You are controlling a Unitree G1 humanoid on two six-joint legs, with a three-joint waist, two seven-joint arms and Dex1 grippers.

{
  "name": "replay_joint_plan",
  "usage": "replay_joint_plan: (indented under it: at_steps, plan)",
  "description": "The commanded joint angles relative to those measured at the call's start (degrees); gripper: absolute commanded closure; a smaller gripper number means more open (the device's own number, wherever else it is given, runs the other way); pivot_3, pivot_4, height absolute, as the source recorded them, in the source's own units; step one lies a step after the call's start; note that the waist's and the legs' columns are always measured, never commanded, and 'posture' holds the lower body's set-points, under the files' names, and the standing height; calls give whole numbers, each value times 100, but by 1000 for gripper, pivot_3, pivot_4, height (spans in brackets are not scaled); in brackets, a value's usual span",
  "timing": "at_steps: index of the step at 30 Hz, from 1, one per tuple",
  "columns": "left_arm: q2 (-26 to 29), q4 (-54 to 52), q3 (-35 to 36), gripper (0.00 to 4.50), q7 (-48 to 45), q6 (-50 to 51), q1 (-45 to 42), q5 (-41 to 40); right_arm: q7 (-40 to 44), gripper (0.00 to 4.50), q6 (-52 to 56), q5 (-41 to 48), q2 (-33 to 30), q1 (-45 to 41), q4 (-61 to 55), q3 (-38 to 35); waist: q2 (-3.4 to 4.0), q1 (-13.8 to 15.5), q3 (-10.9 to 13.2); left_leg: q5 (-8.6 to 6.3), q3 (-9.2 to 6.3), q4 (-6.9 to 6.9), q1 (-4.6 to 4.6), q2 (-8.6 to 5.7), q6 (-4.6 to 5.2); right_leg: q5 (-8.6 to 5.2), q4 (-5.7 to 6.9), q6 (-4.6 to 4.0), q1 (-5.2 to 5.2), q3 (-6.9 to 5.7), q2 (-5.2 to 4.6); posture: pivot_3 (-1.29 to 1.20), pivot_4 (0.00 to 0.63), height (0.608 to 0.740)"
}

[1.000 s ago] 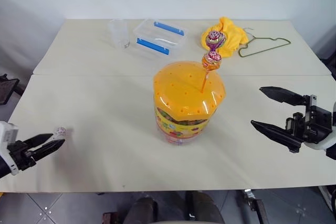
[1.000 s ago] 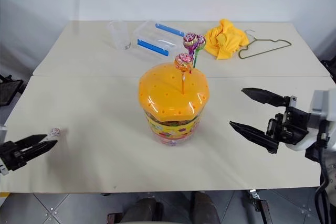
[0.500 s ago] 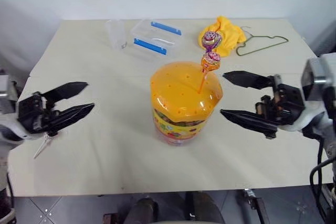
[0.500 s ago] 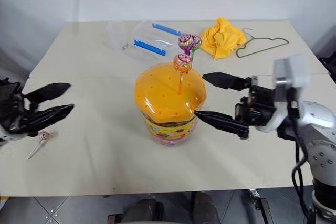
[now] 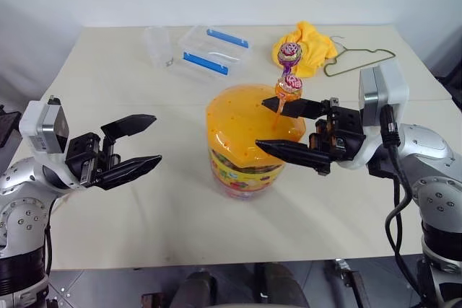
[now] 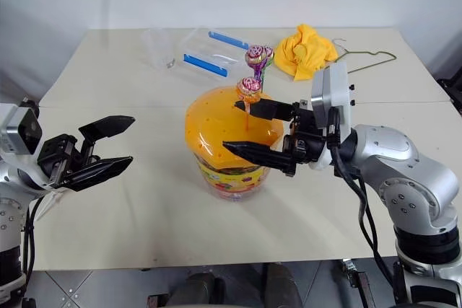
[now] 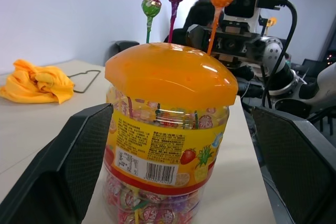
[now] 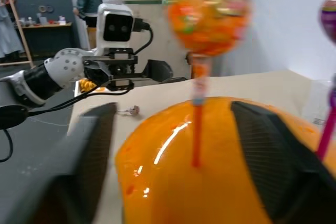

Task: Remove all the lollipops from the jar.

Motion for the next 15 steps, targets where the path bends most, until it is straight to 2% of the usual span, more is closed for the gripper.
replay_joint_plan:
  at_steps: [1, 5, 7, 12, 15]
  plan:
    - [-72, -199, 88, 0, 56, -124, -87, -166, 176, 2294, -252, 37, 89, 126, -22, -311, 0, 3, 0, 0, 0, 0, 0, 0, 0, 0, -1, 0, 0, 0, 0, 0, 150, 740]
    - [-112, -189, 6, 0, 72, -133, -208, -174, 360, 3754, -506, 103, 265, 158, 172, -562, -1, 0, 0, 0, 0, 3, 1, -1, 1, 0, 2, 1, 3, 0, -1, 0, 150, 740]
    - [-107, -104, -83, 0, -14, -177, -304, -99, 271, 4422, -530, 414, 365, 20, 356, -853, -1, 1, 0, 1, 0, 3, 1, -1, 0, 0, 3, 1, 4, 0, 0, 0, 150, 740]
    - [-53, 179, -275, 0, -266, -285, -603, 44, -218, 4470, 45, 1717, -45, -83, 607, -1718, 0, 17, 0, 2, -5, 2, 0, -1, 1, 0, 2, 1, 4, -4, -2, 0, 150, 740]
    - [3, 335, -447, 0, -497, -485, -736, 303, -417, 4470, 323, 2000, -607, 342, 707, -2489, -1, 30, 1, 1, -9, -4, -1, -1, 1, 0, -7, 0, 5, -9, -2, 0, 150, 740]
